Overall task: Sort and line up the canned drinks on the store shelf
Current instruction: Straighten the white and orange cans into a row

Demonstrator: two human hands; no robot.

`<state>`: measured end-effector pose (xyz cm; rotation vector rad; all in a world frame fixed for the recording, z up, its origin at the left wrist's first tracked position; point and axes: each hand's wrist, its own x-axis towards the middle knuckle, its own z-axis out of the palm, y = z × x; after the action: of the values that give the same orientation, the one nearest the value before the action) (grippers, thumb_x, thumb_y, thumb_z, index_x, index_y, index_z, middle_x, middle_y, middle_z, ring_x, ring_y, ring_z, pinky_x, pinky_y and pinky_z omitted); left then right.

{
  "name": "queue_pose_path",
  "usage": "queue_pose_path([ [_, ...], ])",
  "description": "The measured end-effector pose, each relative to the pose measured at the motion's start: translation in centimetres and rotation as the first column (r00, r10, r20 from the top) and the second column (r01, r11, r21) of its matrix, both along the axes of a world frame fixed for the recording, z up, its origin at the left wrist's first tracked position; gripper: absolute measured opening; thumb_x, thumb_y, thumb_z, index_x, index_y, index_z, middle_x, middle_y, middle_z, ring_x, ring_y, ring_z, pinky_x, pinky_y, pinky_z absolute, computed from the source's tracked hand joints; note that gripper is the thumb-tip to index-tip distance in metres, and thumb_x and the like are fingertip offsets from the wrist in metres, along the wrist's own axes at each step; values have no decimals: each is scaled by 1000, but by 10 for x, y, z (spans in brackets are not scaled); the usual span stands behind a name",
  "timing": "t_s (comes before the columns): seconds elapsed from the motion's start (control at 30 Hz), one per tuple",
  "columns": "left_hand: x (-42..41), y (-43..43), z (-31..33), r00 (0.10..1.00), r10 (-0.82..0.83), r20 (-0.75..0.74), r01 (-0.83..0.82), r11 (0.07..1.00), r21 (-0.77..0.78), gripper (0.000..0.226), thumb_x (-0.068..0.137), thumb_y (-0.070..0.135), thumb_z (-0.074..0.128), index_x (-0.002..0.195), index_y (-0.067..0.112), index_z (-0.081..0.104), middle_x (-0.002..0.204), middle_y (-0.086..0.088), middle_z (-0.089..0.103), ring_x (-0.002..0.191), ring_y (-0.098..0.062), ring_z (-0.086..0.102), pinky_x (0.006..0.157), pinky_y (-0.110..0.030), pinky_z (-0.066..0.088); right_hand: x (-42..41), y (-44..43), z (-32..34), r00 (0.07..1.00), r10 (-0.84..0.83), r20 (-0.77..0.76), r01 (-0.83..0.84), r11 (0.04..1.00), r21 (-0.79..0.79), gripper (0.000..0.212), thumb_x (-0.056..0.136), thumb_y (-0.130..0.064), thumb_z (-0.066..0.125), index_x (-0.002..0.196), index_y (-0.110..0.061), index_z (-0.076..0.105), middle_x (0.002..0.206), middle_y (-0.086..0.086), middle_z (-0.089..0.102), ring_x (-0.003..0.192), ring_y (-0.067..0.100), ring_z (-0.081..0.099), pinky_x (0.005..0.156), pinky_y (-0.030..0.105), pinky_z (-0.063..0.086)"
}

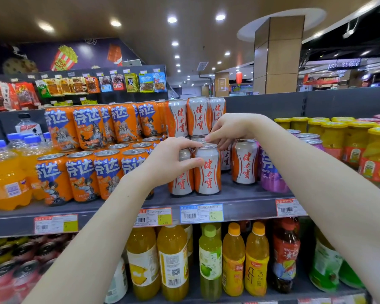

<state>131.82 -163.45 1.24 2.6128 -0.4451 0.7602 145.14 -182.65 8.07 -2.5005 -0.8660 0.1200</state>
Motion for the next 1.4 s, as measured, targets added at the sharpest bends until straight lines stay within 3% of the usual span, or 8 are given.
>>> queue_pose_path([
  [0.37, -1, -1, -1, 1000, -4, 0, 4, 1000, 6, 51, 92, 45, 70, 140, 32, 60, 139, 12, 61, 127, -3, 47, 106, -27, 38, -17, -23, 5, 970, -26, 243, 10, 998, 67, 31, 94, -34, 70, 122, -23, 72, 110, -7, 73, 95, 7, 69, 77, 21, 53],
  [0.57, 0, -6, -2, 994, 33, 108, -27, 998, -56, 56, 88, 56, 70, 136, 28, 61, 138, 13, 61, 132, -7, 50, 124, -53, 22, -31, -66, 14, 958, -114, 262, 194, 933, -303, 56, 82, -56, 76, 126, -24, 65, 108, -12, 67, 97, 7, 64, 83, 31, 52],
  [0.67, 2, -13, -3, 991, 22, 130, -15, 998, -56, 67, 83, 67, 68, 137, 29, 60, 136, 11, 61, 129, -9, 51, 114, -49, 39, -33, -62, 6, 935, -119, 334, 239, 908, -345, 63, 79, -56, 79, 129, -22, 62, 115, -5, 68, 100, 16, 64, 78, 32, 50],
  [0.83, 9, -18, -6, 992, 69, 107, -71, 997, 18, 58, 84, 71, 62, 130, 35, 65, 132, 13, 65, 126, -12, 56, 115, -59, 32, -38, -54, 2, 895, -87, 437, 274, 881, -386, 68, 81, -53, 79, 136, -18, 58, 125, 2, 66, 109, 24, 63, 86, 34, 51],
  [1.07, 6, -22, -3, 992, 102, 80, -103, 995, 14, 53, 86, 64, 66, 130, 33, 66, 134, 13, 64, 132, -11, 53, 122, -59, 19, -53, -61, 5, 956, 51, 289, 25, 967, -253, 68, 78, -51, 82, 137, -24, 63, 121, -11, 65, 107, 11, 62, 95, 30, 51],
  [1.17, 3, -23, 0, 996, 70, 54, -72, 997, 39, 55, 85, 61, 70, 131, 32, 64, 134, 13, 62, 129, -11, 54, 119, -57, 31, -57, -60, 3, 949, 100, 299, -30, 973, -230, 67, 79, -50, 82, 138, -24, 62, 127, -10, 65, 110, 9, 61, 95, 28, 49],
  [1.3, 1, -31, 10, 1000, -18, 7, 18, 999, 47, 55, 86, 50, 75, 134, 28, 63, 137, 12, 60, 126, -4, 53, 107, -29, 44, -56, -63, -1, 952, 118, 284, -57, 975, -215, 68, 81, -51, 80, 141, -28, 58, 131, -12, 62, 110, 7, 59, 88, 23, 45],
  [1.4, 5, -42, 16, 1000, -14, 10, 13, 993, 115, 59, 85, 59, 72, 135, 29, 63, 137, 12, 61, 126, -7, 55, 108, -36, 46, -55, -70, 6, 966, 133, 220, -84, 972, -221, 71, 82, -55, 78, 144, -33, 52, 130, -16, 61, 114, 6, 61, 94, 27, 49],
])
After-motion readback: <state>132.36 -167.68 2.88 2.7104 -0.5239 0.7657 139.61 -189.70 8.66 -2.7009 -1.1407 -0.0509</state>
